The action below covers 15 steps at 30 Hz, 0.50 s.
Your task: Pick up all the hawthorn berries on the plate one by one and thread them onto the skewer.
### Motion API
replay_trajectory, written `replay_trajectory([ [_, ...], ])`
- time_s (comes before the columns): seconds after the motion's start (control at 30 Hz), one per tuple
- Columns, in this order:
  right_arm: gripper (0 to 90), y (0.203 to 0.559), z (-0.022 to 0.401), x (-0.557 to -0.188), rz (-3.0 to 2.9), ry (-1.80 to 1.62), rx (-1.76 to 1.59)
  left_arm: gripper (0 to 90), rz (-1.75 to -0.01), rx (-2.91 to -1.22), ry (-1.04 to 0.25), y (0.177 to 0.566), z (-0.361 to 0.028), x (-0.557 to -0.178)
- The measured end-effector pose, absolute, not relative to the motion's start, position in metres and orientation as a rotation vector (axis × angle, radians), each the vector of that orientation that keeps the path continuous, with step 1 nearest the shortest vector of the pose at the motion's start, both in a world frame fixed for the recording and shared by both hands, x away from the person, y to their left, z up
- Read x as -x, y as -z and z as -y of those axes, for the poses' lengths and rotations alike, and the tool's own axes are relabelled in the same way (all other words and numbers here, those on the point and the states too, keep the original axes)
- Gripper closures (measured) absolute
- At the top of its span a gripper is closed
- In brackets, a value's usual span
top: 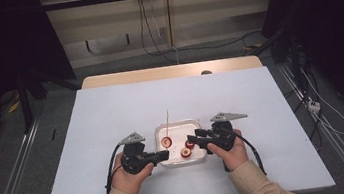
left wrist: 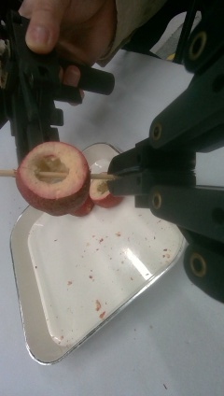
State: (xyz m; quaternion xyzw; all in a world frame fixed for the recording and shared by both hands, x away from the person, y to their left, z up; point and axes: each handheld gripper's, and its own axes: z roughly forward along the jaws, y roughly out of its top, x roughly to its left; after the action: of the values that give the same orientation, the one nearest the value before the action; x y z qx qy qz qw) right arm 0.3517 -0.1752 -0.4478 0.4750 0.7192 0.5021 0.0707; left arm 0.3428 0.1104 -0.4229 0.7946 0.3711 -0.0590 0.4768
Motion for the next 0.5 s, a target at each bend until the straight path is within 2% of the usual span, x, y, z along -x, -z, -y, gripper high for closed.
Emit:
replay_trajectory([
  [0.1, 63.7, 0.452, 0.174, -0.352, -2.192, -1.456, -1.421, 90.0, -0.906, -1.943, 0.146, 0.423, -0.110, -0.343],
  [0.5, 60.3, 0.463, 0.167, -0.355, -2.217, -1.420, -1.441, 90.0, -0.901, -1.950, 0.150, 0.424, -0.111, -0.343],
])
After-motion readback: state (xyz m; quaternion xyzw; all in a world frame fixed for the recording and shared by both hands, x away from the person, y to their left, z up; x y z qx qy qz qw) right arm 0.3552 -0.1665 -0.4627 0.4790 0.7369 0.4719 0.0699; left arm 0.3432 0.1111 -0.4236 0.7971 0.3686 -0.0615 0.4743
